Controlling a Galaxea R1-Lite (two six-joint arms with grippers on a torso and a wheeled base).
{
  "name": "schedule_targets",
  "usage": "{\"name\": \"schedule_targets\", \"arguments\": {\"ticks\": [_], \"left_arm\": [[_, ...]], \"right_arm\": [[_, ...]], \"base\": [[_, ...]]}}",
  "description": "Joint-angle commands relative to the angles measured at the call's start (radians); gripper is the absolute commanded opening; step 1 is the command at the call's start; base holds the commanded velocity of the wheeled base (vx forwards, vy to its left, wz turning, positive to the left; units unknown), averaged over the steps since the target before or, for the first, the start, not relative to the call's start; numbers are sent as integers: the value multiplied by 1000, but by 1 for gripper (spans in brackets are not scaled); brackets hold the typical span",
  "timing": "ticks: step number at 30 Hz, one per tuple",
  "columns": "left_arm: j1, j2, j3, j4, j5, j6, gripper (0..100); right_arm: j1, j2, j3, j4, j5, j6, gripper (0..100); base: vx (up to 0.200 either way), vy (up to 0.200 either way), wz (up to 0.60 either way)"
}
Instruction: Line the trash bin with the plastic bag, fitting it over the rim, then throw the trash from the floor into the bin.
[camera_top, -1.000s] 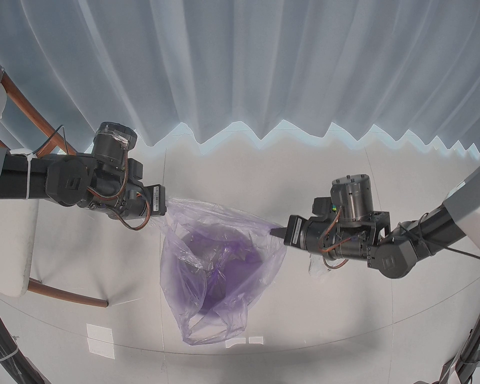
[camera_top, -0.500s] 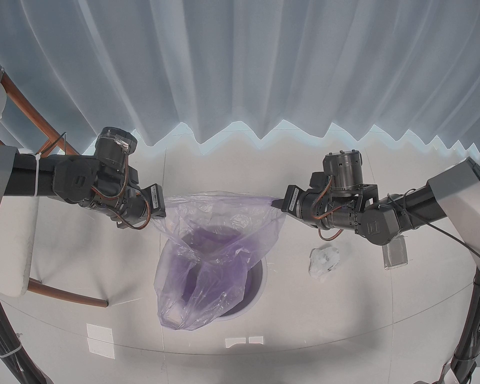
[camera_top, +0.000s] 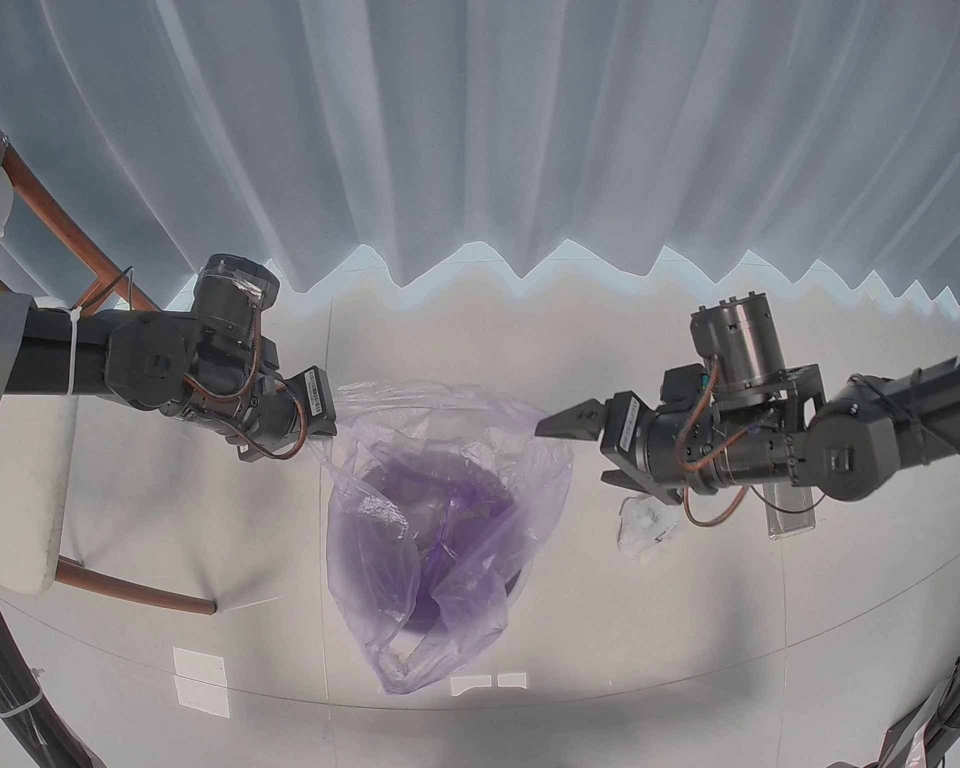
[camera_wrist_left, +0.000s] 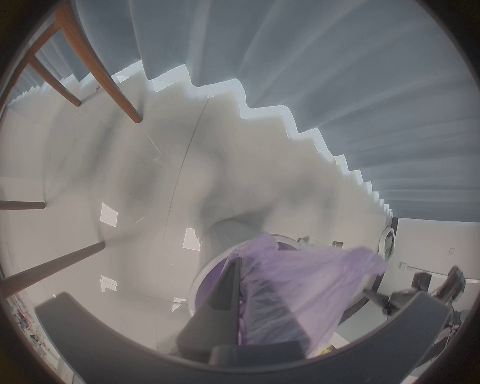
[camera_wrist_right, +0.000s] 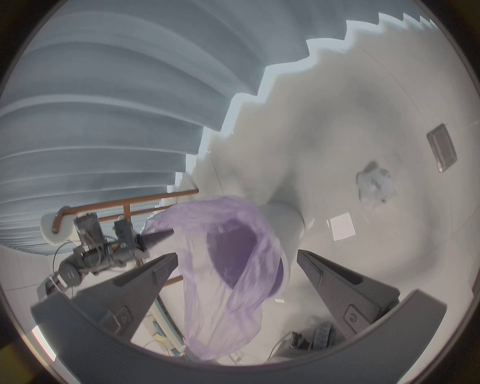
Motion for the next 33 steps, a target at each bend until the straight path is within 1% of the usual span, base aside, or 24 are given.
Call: {"name": "schedule_targets", "arguments": {"ticks": [1,4,6,11,13,15,19,25,27,28,33], "left_arm": [[-7,-42,5,5,2,-19,0],[-10,-45,14,3,5,-17,0],[-13,-59,25,2,22,-14,0],[-19,-69,41,-3,33,-11,0],[-25,-71,48,2,33,-11,0],[-33,-71,61,-4,36,-8,0],[-31,-63,69,-11,77,-4,0],[-22,-66,71,-9,76,-5,0],[-22,-66,71,-9,76,-5,0],[-22,-66,71,-9,76,-5,0],[-21,-62,71,-9,76,-5,0]], "right_arm": [[112,-153,165,49,-12,27,100],[158,-119,210,39,-55,27,100],[179,-84,219,38,-78,30,100],[182,10,225,33,-95,32,100],[184,28,214,19,-112,27,100],[184,54,208,-1,-113,21,100],[182,90,187,-57,-147,15,100],[173,113,161,-70,-161,15,100],[164,131,158,-71,-178,13,100],[164,131,158,-71,-178,13,0],[142,148,159,-77,-176,15,0]], "base": [[0,0,0],[0,0,0],[0,0,0],[0,0,0],[0,0,0],[0,0,0],[0,0,0],[0,0,0],[0,0,0],[0,0,0],[0,0,0]]}}
